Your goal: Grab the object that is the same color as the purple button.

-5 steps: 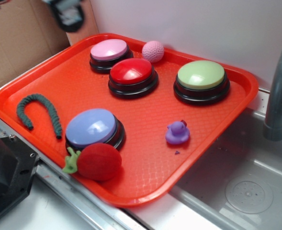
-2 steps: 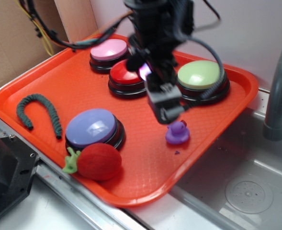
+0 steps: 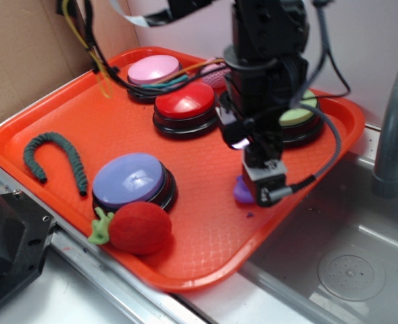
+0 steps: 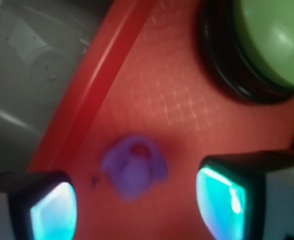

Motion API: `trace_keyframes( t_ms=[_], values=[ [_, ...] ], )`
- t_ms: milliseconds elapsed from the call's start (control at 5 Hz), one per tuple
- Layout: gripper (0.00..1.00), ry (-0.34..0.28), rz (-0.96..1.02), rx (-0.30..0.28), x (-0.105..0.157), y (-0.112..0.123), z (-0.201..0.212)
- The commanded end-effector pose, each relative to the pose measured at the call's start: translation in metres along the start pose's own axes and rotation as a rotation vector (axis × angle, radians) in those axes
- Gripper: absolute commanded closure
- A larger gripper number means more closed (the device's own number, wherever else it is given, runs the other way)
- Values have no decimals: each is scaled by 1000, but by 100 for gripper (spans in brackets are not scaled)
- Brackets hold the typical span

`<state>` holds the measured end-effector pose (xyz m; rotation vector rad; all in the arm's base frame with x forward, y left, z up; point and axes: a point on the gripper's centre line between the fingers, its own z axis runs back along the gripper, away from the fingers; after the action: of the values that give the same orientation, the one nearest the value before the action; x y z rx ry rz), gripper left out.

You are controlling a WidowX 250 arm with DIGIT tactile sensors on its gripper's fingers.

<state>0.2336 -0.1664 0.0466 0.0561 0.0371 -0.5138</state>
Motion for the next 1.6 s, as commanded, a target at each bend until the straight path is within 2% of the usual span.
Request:
trace_keyframes(
  t_ms=[0,200,600,800,1000,1200,1400],
  values=[
    [0,-19,-2,-28,5,5,-9],
    [100,-5,-63,-92,3,-2,-18],
    [100,72,-114,-119,0,-9,-34],
    [100,129,-107,-88,-6,-13,-34],
    [100,101,-14,-20,-14,-1,15],
    [100,28,73,68,-20,11,62],
    [100,-4,123,86,-31,23,112]
  ],
)
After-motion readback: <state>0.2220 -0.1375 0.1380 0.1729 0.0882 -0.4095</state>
